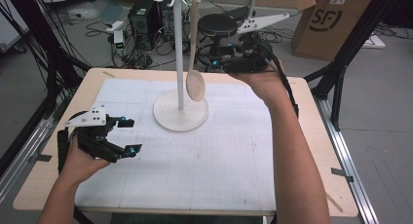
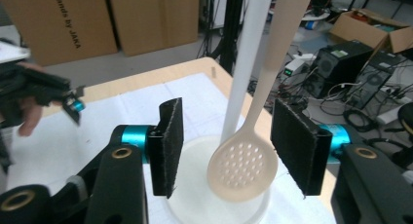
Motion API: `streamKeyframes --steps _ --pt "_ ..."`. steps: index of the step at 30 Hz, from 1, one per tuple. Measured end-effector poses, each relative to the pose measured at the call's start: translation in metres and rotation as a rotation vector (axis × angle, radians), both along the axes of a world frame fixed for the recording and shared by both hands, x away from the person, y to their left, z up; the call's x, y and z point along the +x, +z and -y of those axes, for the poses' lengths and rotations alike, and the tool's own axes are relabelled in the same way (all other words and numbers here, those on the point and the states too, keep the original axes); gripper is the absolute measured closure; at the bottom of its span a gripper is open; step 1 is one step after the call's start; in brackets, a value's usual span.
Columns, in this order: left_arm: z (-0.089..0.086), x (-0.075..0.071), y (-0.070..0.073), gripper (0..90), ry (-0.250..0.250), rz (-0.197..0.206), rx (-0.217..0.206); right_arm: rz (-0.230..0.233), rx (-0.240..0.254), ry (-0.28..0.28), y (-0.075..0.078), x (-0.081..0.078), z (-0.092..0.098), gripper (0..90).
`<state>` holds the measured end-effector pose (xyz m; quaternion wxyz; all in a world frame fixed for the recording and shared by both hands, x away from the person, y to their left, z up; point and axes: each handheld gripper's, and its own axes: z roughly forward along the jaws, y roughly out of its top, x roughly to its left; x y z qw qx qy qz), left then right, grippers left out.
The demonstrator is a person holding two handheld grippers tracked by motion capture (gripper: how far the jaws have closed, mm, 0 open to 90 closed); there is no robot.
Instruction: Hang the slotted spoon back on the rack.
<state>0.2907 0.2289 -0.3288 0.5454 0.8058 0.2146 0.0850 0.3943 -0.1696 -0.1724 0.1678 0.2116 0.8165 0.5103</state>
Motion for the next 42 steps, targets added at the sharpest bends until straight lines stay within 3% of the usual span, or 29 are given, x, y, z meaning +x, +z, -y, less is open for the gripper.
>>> streamKeyframes --steps 13,32,42 --pt "-0.006 0.002 -0.005 10.8 0.010 -0.004 -0.014 0.028 0.033 0.085 -0.019 -0.034 0.007 40.7" --pt "-0.008 0.003 -0.012 10.8 -0.007 -0.006 -0.023 -0.008 0.151 0.127 -0.080 -0.064 0.054 32.9" --pt "-0.009 0.004 -0.017 10.8 -0.006 0.002 -0.025 -0.036 0.156 0.114 -0.119 -0.075 0.075 27.9"
